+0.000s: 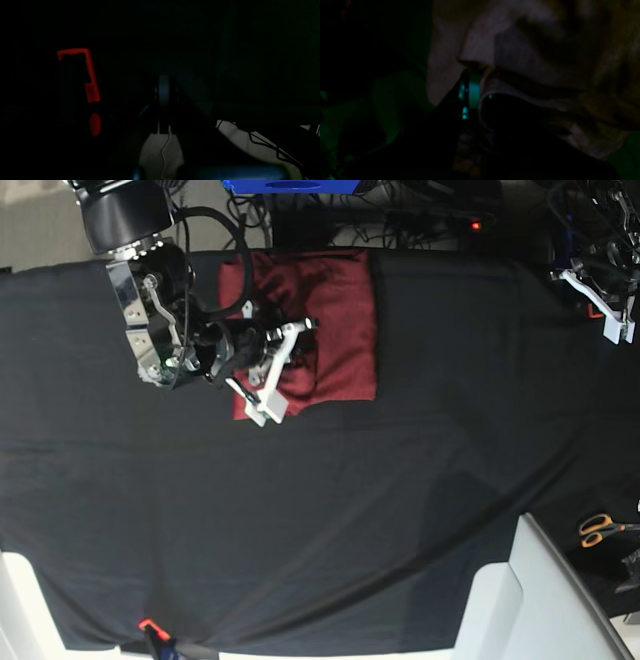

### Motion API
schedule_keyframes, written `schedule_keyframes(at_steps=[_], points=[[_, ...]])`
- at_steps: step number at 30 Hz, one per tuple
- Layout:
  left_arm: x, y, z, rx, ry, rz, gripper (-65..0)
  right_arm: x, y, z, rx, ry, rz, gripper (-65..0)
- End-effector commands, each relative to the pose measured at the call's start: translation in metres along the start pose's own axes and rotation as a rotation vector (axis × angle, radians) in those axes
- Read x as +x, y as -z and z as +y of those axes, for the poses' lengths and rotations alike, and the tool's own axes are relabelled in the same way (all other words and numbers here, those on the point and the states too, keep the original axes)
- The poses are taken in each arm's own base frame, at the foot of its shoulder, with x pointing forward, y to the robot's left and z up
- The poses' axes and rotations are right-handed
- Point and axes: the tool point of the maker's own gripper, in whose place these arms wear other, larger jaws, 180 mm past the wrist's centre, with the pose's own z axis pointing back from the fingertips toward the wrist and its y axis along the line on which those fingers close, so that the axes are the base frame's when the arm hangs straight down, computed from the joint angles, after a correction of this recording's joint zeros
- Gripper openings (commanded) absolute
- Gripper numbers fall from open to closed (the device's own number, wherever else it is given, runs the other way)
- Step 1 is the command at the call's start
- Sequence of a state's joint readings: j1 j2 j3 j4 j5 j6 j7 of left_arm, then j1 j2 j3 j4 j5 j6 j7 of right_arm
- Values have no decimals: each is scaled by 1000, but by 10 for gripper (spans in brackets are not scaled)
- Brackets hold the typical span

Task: Fold the T-shirt properly
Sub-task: 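Fold the grasped end with the right gripper over onto the shirt, then push the folded layer further across with the right gripper, then release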

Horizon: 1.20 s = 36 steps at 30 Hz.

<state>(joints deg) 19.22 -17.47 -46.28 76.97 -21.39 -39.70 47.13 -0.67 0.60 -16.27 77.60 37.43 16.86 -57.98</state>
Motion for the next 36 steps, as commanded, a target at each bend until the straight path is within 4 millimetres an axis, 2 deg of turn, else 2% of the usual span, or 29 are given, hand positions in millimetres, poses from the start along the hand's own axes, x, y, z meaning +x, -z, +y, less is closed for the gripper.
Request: schedule_keyframes(at_steps=[1, 8, 12, 13, 18, 21, 27, 36], points=[[13, -6, 7, 10, 19, -34, -650, 13, -3, 7, 20, -11, -38, -642], [12, -6, 7, 11, 19, -33, -650, 14, -4, 6, 18, -7, -41, -642], [12, -6, 7, 11, 19, -33, -650, 13, -4, 6, 18, -7, -34, -612], [12, -6, 7, 11, 19, -33, -650, 12, -3, 6, 19, -8, -32, -581], [13, -6, 7, 12, 21, -33, -650, 13, -4, 8, 21, -16, -34, -342], [13, -6, 7, 12, 21, -33, -650, 10, 2, 20, 35, -56, -8, -272], [13, -6, 7, 12, 21, -33, -650, 9, 10, 41, 58, -160, 37, -264], [13, -6, 8, 13, 22, -33, -650, 4, 17, 57, 65, -278, 95, -266]])
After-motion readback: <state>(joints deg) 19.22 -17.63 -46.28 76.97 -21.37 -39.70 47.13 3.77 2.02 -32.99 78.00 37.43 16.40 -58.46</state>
